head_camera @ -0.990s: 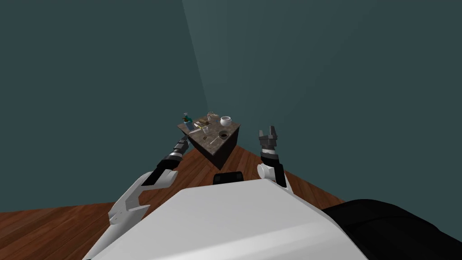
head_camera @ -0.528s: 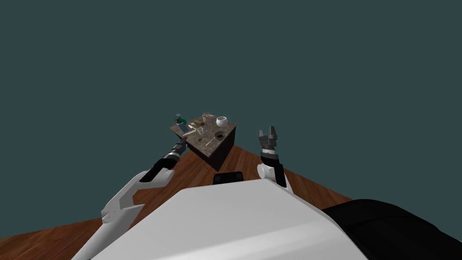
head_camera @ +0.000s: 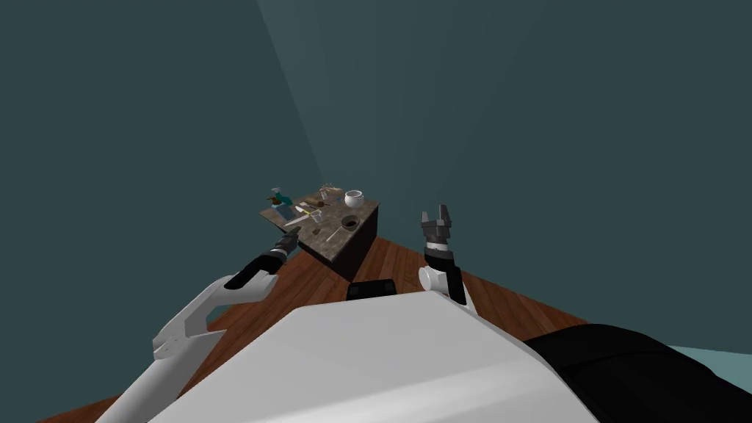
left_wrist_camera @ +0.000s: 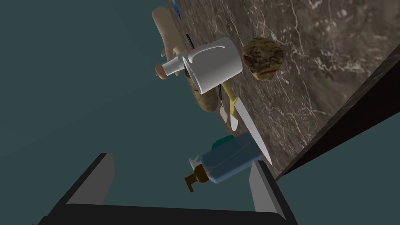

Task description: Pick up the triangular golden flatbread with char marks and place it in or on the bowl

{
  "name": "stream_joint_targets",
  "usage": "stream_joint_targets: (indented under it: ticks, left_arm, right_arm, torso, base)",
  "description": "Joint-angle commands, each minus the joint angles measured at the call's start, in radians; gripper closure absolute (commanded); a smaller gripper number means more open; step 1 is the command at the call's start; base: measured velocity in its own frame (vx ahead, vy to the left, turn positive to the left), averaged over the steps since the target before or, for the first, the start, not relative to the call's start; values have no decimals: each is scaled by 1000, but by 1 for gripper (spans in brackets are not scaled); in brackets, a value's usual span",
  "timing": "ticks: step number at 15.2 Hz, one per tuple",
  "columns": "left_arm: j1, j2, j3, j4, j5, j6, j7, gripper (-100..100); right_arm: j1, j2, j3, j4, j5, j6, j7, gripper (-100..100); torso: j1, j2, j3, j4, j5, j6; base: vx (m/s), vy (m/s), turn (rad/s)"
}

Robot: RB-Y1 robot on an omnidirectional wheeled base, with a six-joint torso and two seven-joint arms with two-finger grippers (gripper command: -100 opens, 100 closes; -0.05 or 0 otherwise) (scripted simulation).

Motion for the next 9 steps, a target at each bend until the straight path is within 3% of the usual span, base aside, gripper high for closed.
stream_joint_targets:
  ticks: [1,9]
  left_arm:
    - [-6,30,12,29,23,50,-6,-100]
    - [-17,86,36,78,68,207,-17,-100]
  right_arm:
    - [0,0,0,0,0,0,0,0]
    - [0,0,0,0,0,0,0,0]
  torso:
    - [0,0,0,0,0,0]
    - [1,0,0,0,0,0]
  base:
    - [39,-36,-191]
    - [41,-24,-121]
